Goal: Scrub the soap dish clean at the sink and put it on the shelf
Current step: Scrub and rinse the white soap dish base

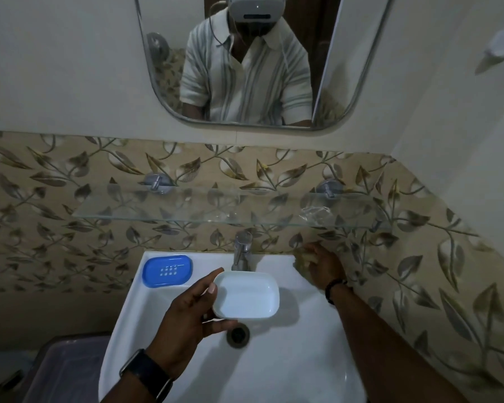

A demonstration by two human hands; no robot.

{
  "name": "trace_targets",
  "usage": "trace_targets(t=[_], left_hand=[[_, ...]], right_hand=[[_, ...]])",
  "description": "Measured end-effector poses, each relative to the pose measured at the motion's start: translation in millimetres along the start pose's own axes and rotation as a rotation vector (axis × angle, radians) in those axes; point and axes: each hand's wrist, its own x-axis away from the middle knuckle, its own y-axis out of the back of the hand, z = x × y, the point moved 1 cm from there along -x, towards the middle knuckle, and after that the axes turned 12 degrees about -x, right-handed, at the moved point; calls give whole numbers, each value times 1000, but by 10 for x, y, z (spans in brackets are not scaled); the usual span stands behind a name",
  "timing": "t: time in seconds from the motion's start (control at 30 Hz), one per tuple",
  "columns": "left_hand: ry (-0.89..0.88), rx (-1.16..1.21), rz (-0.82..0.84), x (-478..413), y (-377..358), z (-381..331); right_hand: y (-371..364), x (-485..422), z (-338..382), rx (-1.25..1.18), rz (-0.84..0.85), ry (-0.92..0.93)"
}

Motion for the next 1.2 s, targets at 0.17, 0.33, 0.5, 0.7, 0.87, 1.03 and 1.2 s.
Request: trace_targets(t=[0.17, 0.33, 0.5, 0.7, 0.87, 1.03, 1.2], left_hand=[[5, 9, -21, -78, 9, 35], [13, 19, -31, -133, 5, 82], [5, 35, -23, -174, -2, 72], [-16, 44, -9, -75, 43, 36], [-36, 58, -22, 93, 138, -24], [-70, 95, -38, 374, 357, -55], [-91, 111, -79, 735, 683, -42]], right_hand=[[-51, -33, -254, 378, -162, 64], [-131, 54, -393, 528, -132, 91], [-111, 99, -444, 553, -38, 98], [-75, 289, -251, 507, -193, 211], [-174, 446, 240, 428, -334, 447], [-385, 601, 642, 318, -264, 536], [-656, 778, 1091, 372, -214, 614]])
